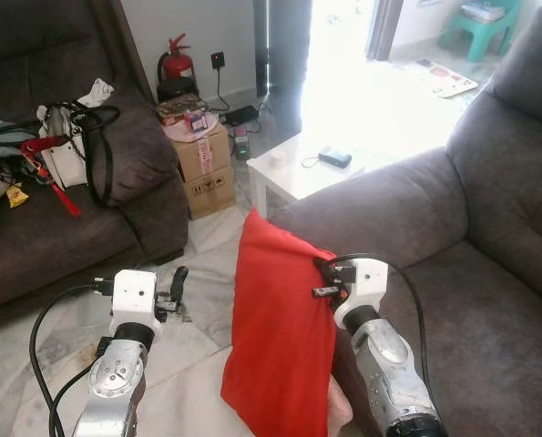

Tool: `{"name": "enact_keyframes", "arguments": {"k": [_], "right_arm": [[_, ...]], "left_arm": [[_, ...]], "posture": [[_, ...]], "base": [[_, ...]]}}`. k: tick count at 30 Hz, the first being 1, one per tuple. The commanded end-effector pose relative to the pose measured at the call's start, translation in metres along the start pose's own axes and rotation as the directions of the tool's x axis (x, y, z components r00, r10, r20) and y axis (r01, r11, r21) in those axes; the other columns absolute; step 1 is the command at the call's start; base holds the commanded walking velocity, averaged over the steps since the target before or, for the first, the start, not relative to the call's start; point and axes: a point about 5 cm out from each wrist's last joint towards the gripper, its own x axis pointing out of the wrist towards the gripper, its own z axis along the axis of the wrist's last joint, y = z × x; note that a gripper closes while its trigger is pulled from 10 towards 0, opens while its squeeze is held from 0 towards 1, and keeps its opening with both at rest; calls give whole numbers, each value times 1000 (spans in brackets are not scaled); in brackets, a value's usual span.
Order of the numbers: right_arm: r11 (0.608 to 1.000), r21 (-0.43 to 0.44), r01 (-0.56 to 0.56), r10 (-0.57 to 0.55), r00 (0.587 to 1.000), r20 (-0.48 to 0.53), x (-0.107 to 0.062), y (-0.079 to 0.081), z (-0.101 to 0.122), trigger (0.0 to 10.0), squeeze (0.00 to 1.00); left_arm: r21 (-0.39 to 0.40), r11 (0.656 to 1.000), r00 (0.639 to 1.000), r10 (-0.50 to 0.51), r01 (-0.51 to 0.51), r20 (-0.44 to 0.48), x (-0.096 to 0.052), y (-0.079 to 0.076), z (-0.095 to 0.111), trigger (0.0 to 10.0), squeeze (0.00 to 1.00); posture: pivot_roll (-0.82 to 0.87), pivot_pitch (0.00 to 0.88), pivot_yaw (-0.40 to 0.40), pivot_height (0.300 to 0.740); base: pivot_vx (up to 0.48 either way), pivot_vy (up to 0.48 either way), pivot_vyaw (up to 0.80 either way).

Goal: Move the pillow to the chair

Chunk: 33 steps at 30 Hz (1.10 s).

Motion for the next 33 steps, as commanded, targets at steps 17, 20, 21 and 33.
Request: {"name": "enact_keyframes", "arguments": {"k": [17, 20, 21, 33], "right_arm": [[1000, -15, -4, 6, 988, 153, 12, 1, 33, 10000, 0], [1000, -16, -2, 4, 988, 152, 12, 1, 33, 10000, 0], [1000, -16, -1, 4, 989, 151, 12, 1, 33, 10000, 0], [1000, -21, 2, 1, 990, 143, 13, -1, 33, 10000, 0]], "left_arm": [[-26, 1000, 1000, 12, -12, -5, 0, 2, -1, 10000, 0], [-27, 1000, 1000, 11, -12, -7, 0, 2, -1, 10000, 0], [-27, 1000, 1000, 11, -11, -6, 0, 2, -1, 10000, 0], [-29, 999, 1000, 18, -18, -8, 0, 1, -2, 10000, 0]], "posture": [[99, 19, 1, 740], [99, 19, 1, 740], [98, 20, 0, 740], [94, 17, -8, 740]], "base": [[0, 270, 0], [0, 390, 0], [0, 394, 0], [0, 392, 0]]}}
